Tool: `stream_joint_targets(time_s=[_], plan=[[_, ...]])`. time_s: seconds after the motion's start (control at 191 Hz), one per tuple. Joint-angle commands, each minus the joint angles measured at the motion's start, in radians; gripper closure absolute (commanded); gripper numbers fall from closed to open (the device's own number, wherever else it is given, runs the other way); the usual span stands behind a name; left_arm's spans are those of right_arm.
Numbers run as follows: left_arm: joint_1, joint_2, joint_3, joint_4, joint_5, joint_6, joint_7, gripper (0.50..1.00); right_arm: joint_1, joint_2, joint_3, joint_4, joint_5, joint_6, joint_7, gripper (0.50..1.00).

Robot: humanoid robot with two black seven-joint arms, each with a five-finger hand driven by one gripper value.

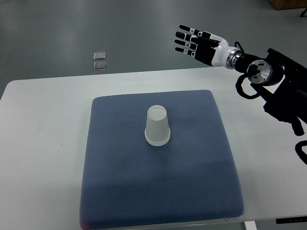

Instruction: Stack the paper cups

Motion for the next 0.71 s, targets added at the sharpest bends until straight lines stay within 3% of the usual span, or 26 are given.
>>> stream_joint_targets(time_s=[0.0, 0.142, 0.702], plan=[[0.000, 0.000, 0.000, 0.000, 0.000, 0.000, 0.000, 0.500, -0.039, 0.025, 0.059, -0.007, 0.000, 0.000, 0.032, 0.576], [0.000, 0.000, 0.000, 0.000, 0.000, 0.000, 0.000, 0.500, -0.079, 0.048, 0.116, -0.020, 0.001, 0.000, 0.074, 0.576], [0.000, 0.000, -0.002, 0.000, 0.000, 0.000, 0.000, 0.500, -0.156, 0.095, 0.181, -0.021, 0.001, -0.012, 0.112, 0.576]])
